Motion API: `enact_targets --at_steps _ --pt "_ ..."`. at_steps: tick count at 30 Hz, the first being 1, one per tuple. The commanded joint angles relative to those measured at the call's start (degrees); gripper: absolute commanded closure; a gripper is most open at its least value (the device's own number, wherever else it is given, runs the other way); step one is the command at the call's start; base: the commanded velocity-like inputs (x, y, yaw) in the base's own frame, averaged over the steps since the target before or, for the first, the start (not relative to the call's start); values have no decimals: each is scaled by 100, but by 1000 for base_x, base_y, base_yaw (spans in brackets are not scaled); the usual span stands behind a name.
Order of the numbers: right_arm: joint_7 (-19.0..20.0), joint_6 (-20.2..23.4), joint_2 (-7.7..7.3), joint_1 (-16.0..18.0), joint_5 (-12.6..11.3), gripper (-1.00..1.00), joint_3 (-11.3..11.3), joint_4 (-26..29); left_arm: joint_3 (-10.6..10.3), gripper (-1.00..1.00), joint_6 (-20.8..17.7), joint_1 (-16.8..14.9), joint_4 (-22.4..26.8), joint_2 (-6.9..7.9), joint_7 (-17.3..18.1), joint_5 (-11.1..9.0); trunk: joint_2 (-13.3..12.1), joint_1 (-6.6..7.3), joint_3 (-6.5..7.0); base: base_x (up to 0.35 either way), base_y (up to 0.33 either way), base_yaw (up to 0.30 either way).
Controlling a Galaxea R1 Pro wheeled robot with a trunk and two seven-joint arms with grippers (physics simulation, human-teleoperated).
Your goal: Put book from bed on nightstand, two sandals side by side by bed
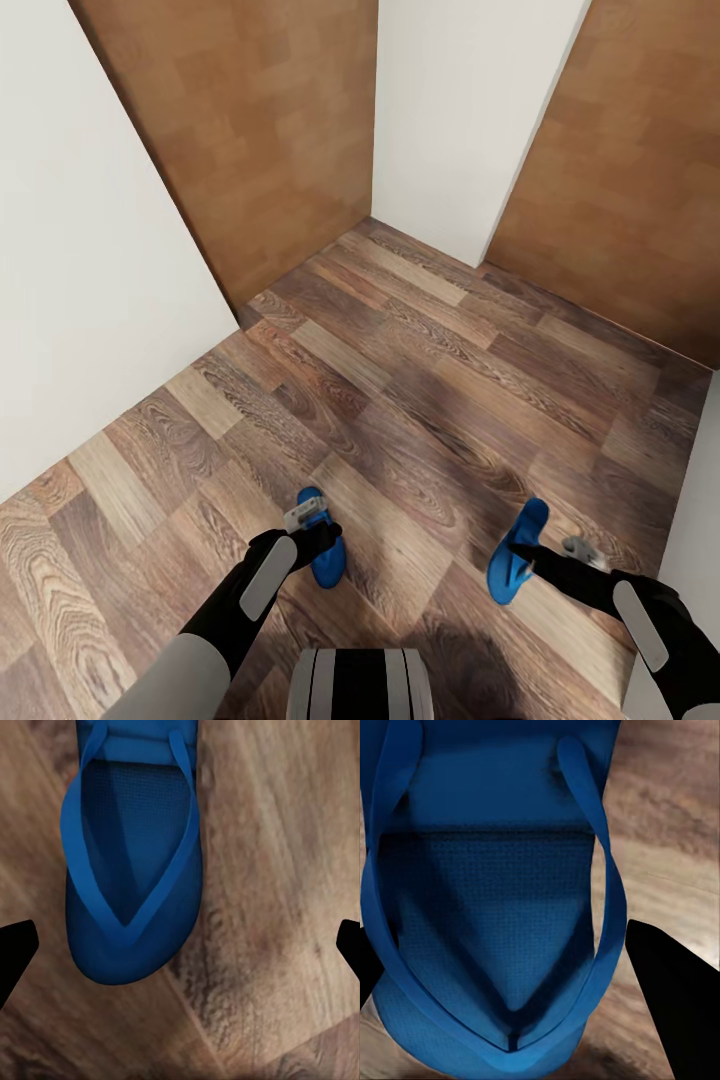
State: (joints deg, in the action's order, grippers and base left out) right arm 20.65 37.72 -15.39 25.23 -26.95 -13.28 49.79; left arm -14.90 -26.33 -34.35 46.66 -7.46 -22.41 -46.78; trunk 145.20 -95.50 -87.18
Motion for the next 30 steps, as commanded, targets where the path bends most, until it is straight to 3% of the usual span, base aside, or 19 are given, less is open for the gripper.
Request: enact_targets --at_steps 1,9,15,21,30 --pt "115 33 1 1 15 100 -15 6 -14 -100 -3 -2 10 4 -55 -60 1 1 -4 0 0 0" --pt "1278 20 -11 -5 17 100 -16 112 -13 -100 4 -2 10 6 -53 -60 1 1 -4 0 0 0" --pt "2472 6 -29 -8 46 100 -16 111 -13 -100 5 -2 10 7 -53 -59 1 1 -4 0 0 0" --pt "2829 0 -47 -9 57 100 -16 82 -13 -100 -7 -2 10 8 -59 -55 1 1 -4 0 0 0" --pt "2891 -2 -52 -9 58 100 -16 72 -4 -100 -12 -2 10 23 -54 -52 1 1 -4 0 0 0"
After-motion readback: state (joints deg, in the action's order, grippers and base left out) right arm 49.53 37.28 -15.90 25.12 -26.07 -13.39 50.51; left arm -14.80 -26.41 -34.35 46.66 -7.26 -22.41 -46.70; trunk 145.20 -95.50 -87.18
